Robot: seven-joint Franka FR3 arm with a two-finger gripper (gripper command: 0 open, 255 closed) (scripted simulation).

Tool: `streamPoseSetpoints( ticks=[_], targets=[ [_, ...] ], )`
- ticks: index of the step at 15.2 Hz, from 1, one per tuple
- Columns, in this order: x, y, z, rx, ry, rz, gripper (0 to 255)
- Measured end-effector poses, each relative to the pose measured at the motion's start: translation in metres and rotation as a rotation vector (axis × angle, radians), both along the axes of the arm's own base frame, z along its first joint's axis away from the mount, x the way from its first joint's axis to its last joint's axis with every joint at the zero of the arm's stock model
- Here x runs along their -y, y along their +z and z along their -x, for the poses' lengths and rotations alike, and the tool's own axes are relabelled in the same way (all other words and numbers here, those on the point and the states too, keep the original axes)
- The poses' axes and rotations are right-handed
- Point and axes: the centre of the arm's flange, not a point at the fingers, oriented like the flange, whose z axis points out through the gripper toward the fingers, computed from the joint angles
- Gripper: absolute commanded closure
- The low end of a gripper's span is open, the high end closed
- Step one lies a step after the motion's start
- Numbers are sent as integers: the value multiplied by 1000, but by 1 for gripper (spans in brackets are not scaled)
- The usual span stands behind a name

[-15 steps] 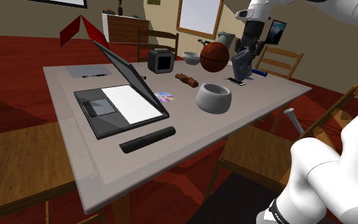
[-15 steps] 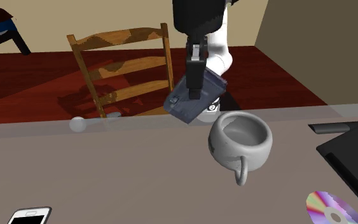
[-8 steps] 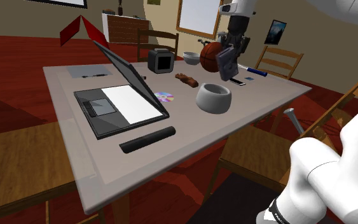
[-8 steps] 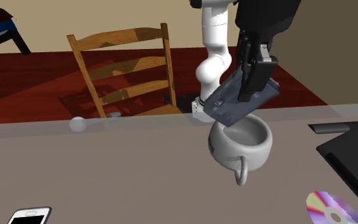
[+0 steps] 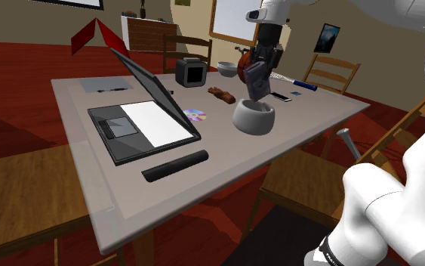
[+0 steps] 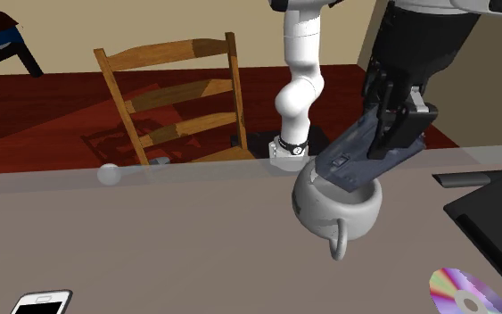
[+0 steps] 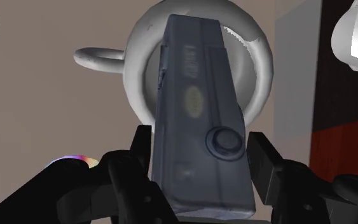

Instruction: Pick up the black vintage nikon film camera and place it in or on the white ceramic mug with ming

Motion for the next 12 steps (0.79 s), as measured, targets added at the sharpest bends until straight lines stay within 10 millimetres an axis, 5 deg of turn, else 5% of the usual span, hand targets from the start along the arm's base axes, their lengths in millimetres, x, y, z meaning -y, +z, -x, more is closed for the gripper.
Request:
streamPoseSetpoints(
  ticks=[12],
  targets=[
    [-4,-55,0,12,4,-3,255]
  ],
)
